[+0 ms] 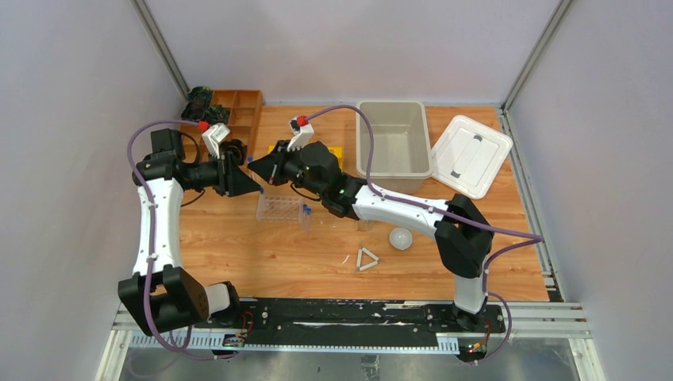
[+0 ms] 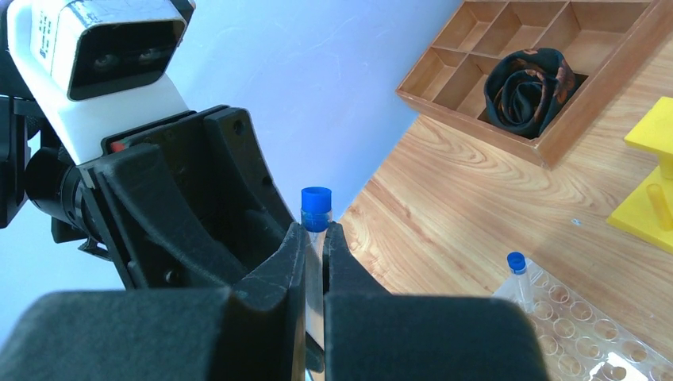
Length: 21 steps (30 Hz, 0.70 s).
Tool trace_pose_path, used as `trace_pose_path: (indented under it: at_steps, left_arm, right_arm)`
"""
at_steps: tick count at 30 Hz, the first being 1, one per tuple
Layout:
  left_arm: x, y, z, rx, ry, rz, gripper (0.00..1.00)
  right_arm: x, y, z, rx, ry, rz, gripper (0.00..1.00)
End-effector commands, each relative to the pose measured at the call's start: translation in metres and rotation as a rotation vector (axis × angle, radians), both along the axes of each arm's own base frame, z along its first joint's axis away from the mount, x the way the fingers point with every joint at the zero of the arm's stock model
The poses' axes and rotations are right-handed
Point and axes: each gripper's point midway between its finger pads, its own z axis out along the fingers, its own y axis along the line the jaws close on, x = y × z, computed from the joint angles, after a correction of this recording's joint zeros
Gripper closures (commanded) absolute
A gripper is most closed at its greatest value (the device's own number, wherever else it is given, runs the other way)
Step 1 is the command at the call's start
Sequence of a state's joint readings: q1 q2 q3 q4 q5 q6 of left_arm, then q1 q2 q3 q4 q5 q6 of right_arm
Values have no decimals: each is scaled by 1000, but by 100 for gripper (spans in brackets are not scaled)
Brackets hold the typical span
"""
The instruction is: Organize the chemistry lab equipment
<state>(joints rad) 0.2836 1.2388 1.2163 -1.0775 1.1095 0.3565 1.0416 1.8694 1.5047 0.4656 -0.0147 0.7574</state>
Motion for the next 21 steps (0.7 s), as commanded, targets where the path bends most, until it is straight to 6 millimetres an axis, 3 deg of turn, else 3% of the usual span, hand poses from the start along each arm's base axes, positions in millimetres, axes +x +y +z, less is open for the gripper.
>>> trace_pose_path:
  at_steps: [1,3,7,10,16,21]
  left_arm:
    - [0,-2,-3,-4,-12,-16,72]
    - [1,0,-6,4,-5,-15,80]
    - [3,4,-12,48,-9,-5,91]
    - [2,8,-15,93,-33,0,94]
    - [-2,10,-18,154,-74,-9,98]
    - [-5,8,-17,174,-90,-21,99]
  right_arm:
    - [-15,12,24,95,-15,51,100]
    - [-15,12,23,94,-16,52,95]
    - [-11,10,12,22,11,51,68]
    - [-4,3,-2,-68,41,43,57]
    - [0,-6,-14,-187,62,86,55]
    - [-3,3,-13,-235,62,173,57]
